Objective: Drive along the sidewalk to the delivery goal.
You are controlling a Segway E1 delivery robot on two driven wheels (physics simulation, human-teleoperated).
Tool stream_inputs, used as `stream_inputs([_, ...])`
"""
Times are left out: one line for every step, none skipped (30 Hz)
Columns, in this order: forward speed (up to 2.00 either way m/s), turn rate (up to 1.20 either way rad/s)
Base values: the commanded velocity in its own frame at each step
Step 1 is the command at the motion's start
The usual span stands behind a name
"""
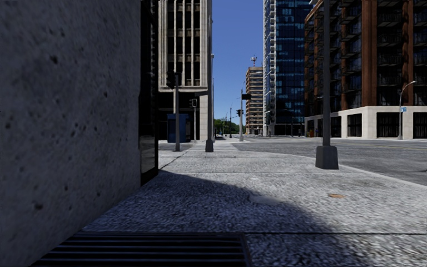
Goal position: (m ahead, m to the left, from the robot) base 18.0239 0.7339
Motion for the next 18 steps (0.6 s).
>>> stream_inputs([1.77, 0.13])
stream_inputs([1.77, 0.09])
stream_inputs([1.77, 0.03])
stream_inputs([1.77, 0.03])
stream_inputs([1.77, 0.01])
stream_inputs([1.77, 0.0])
stream_inputs([1.77, 0.0])
stream_inputs([1.77, 0.0])
stream_inputs([1.77, 0.0])
stream_inputs([1.77, 0.0])
stream_inputs([1.77, 0.0])
stream_inputs([1.77, 0.0])
stream_inputs([1.77, 0.0])
stream_inputs([1.77, 0.0])
stream_inputs([1.77, 0.0])
stream_inputs([1.77, 0.0])
stream_inputs([1.77, 0.0])
stream_inputs([1.77, 0.0])
